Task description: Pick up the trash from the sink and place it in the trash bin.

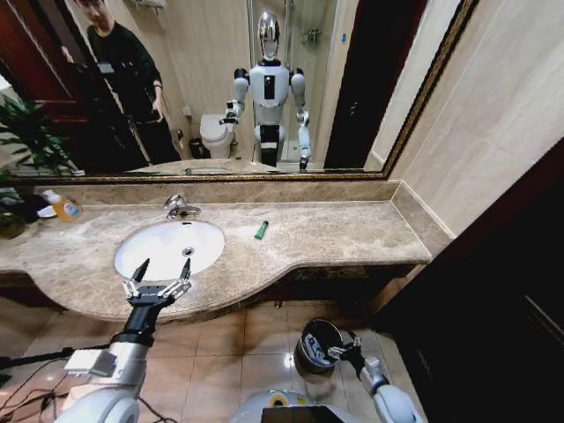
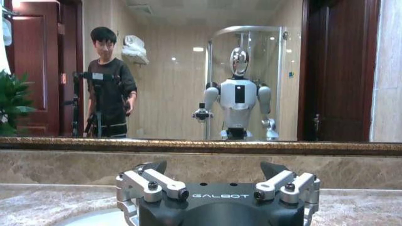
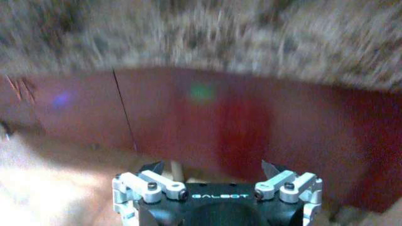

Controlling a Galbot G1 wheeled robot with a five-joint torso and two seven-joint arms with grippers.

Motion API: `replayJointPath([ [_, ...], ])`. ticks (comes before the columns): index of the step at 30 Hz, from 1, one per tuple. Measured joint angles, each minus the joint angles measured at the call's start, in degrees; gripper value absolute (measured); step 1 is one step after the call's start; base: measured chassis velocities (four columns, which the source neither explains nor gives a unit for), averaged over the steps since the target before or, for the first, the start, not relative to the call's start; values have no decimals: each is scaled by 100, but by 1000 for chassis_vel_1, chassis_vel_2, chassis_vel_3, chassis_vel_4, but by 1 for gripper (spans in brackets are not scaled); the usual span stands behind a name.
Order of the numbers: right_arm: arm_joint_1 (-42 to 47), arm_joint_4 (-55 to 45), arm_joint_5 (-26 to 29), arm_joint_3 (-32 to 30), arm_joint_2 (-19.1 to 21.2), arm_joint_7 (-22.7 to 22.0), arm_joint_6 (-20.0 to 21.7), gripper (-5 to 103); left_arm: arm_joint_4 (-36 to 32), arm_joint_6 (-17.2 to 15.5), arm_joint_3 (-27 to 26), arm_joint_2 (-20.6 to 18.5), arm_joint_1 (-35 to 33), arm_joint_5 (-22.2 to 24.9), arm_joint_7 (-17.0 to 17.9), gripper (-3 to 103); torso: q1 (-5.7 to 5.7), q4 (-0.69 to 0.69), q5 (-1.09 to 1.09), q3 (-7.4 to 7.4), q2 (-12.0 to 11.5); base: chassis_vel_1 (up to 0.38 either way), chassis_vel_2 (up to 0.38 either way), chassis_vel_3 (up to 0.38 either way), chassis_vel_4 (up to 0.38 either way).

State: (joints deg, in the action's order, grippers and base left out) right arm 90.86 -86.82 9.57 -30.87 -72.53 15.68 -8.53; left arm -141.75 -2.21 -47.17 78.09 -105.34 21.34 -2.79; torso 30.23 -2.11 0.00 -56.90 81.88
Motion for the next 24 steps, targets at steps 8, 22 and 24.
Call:
replayJointPath([
  [8,1215,-2573,929,-386,419,-458,284,100,0,0,0,0,0,0,0,100,-1,1,-2,0,0,0,0,0,0],
  [22,-442,-4134,1407,515,727,-1294,2099,100,1,0,0,0,0,0,1,100,0,-1,-1,-1,0,0,0,0,0],
  [24,-837,-4028,1518,813,813,-1304,2240,100,0,0,0,0,0,0,0,100,1,-1,-1,-1,0,0,0,0,0],
])
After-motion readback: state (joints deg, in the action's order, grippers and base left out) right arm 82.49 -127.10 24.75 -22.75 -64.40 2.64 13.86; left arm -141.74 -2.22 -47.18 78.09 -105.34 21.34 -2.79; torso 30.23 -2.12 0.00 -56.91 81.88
